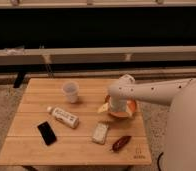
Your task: Drag the ceramic bowl in a circle
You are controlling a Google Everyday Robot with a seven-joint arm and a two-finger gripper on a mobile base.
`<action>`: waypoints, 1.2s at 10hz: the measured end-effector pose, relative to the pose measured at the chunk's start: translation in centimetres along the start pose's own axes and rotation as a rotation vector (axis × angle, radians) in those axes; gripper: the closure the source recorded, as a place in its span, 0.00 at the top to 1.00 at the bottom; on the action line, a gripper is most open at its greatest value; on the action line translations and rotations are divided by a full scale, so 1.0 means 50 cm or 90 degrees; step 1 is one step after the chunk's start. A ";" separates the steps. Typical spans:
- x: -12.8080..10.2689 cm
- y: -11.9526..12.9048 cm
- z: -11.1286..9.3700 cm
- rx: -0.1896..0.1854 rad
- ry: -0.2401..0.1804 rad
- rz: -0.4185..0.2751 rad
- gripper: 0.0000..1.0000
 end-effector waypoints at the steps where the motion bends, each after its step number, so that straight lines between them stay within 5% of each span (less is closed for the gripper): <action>1: -0.003 -0.003 0.007 0.002 0.000 0.000 1.00; 7: -0.012 -0.008 0.021 0.011 -0.004 -0.003 0.98; 10: -0.019 -0.011 0.025 0.017 -0.006 -0.005 0.75; 12: -0.023 -0.010 0.030 0.019 -0.007 -0.007 0.73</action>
